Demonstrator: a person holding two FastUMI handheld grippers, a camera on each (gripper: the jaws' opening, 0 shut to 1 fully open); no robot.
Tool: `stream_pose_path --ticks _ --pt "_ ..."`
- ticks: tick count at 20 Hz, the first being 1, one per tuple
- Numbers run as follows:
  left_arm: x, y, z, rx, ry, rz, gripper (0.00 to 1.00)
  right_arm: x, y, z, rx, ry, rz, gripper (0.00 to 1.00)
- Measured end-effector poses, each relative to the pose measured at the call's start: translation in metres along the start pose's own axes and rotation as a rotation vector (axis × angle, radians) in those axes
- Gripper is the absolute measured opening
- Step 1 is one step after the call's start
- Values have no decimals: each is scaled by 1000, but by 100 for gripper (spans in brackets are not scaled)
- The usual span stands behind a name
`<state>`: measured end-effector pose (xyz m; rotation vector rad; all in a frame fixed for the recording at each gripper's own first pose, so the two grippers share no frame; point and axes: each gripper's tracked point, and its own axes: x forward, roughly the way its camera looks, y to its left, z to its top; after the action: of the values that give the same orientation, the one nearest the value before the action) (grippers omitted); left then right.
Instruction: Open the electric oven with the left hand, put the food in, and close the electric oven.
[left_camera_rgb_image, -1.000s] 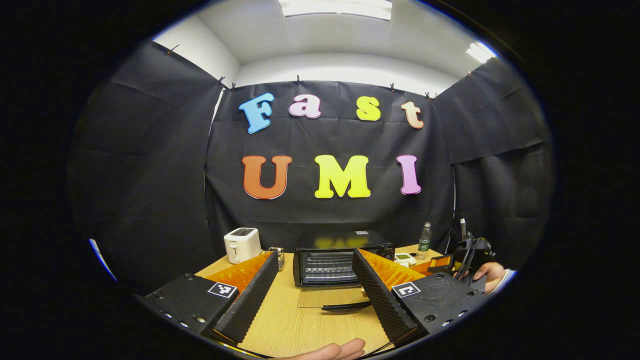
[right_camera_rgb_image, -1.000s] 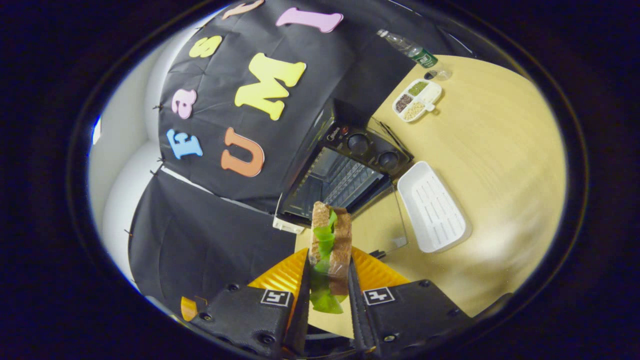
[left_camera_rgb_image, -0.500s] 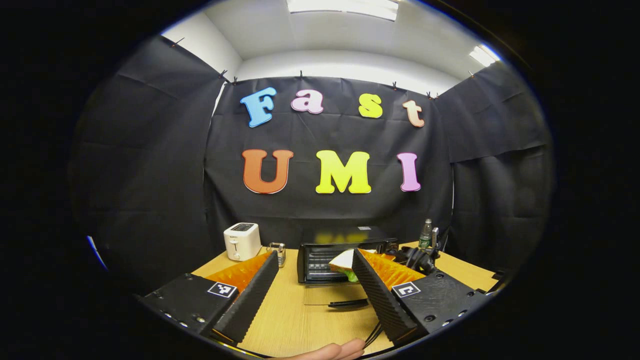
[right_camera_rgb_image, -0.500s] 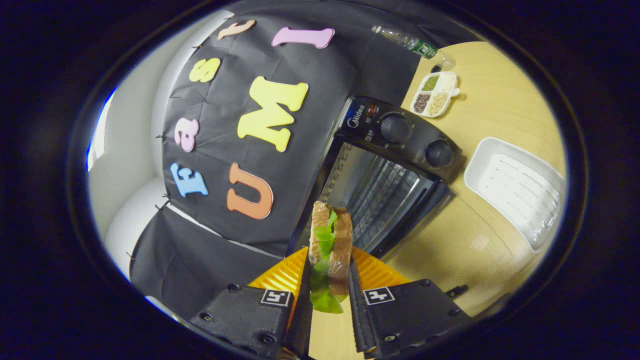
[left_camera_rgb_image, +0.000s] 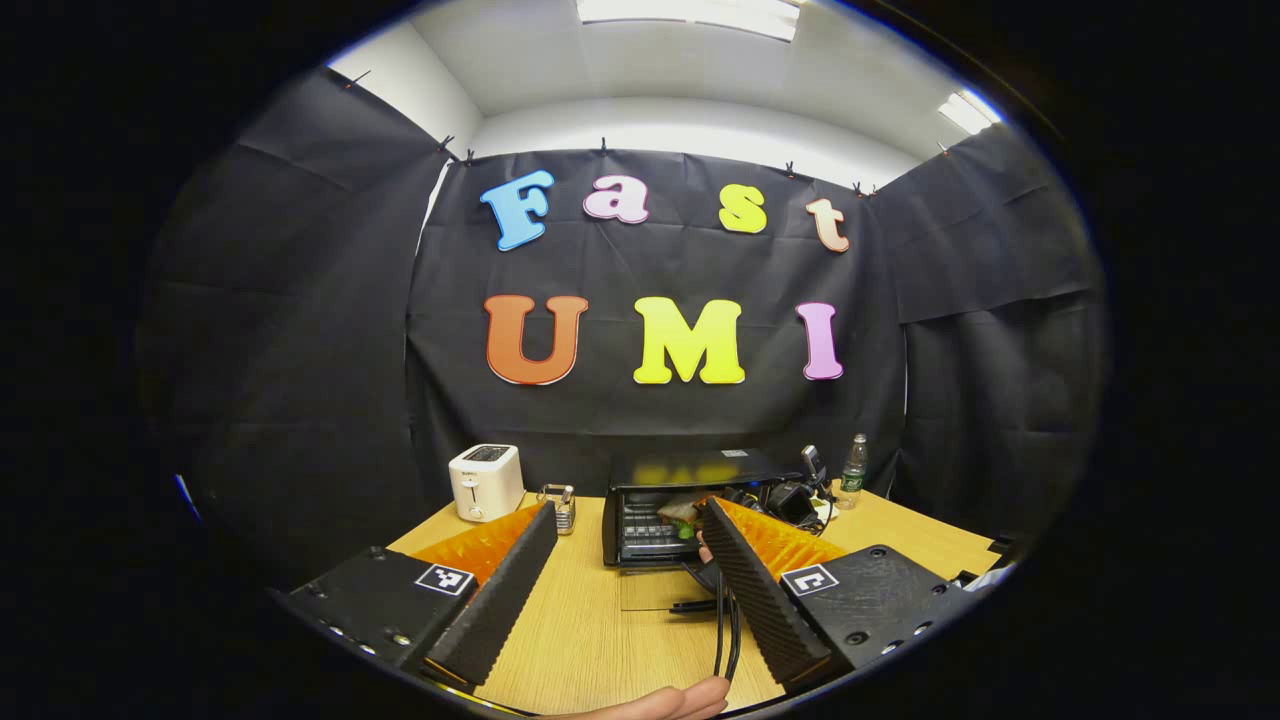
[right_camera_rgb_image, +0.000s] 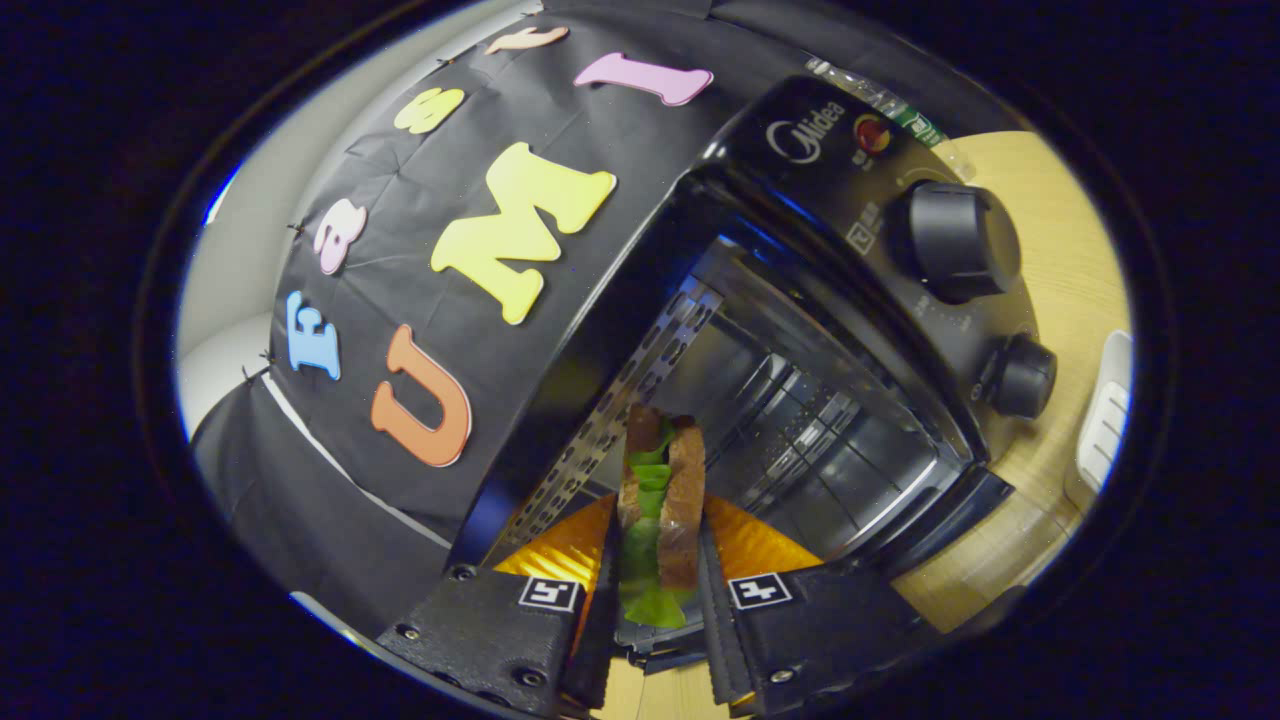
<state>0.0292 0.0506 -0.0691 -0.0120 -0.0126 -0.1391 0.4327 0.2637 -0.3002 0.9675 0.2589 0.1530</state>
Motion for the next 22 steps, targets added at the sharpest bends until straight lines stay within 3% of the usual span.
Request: stream_pose_path --ticks 4,5,6,9,10,11,12,13,14,15,16,17,22 --pt "4 1 -8 -39 23 -12 95 13 -7 -2 -37 5 -38 43" --pt "4 0 -6 -47 20 -16 94 14 -7 -3 -49 3 -43 36" --pt "3 0 -6 -52 20 -18 94 12 -8 -3 -62 6 -49 47" --pt "1 -4 -4 -47 14 -25 94 12 -10 -3 -90 8 -67 51" --pt "-1 -4 -4 -42 15 -28 94 14 -12 -5 -111 15 -81 39" --pt "-1 -4 -4 -38 16 -29 94 15 -16 -6 -131 24 -93 43" --pt "-2 -5 -6 -35 19 -30 94 16 -19 -7 -145 35 -103 60" --pt "-2 -6 -7 -33 22 -31 94 17 -21 -8 -154 43 -106 53" --pt "-1 -5 -8 -32 26 -31 94 16 -20 -6 -173 43 -111 70" --pt "-1 -4 -9 -31 29 -29 94 16 -18 -5 -198 48 -103 78" --pt "-1 -4 -9 -31 31 -27 94 16 -16 -4 -233 48 -117 74" --pt "0 -5 -11 -33 34 -27 94 13 -14 -4 -272 57 -124 94" --pt "-1 0 -15 -42 50 -16 94 13 -12 -14 -512 134 -178 99"
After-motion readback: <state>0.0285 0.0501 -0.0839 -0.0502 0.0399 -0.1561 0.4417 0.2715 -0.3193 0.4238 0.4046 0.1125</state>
